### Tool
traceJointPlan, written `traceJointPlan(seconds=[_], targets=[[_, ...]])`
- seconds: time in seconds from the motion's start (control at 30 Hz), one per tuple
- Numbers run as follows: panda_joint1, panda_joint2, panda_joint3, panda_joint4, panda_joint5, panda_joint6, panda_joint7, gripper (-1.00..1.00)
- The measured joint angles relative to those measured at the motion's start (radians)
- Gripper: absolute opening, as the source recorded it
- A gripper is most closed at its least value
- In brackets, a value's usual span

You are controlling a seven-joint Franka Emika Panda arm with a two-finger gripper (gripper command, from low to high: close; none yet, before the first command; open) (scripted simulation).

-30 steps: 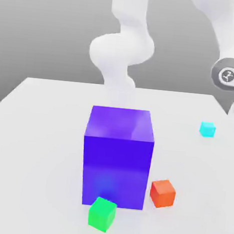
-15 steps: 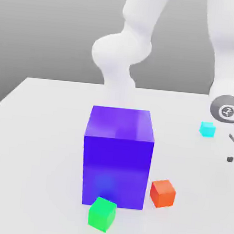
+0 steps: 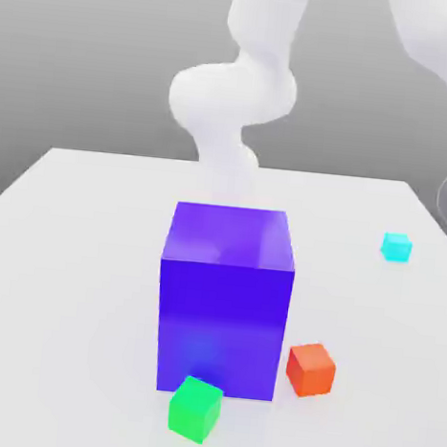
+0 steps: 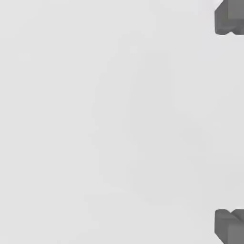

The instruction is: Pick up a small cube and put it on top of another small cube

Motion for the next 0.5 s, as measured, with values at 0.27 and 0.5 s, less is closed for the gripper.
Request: traceJointPlan(seconds=[0.27, 0.5], targets=[[-0.078, 0.194, -0.041, 0.14, 0.005, 0.055, -0.079, -1.0], [-0.08, 0.175, -0.04, 0.137, 0.008, 0.038, -0.082, -1.0]])
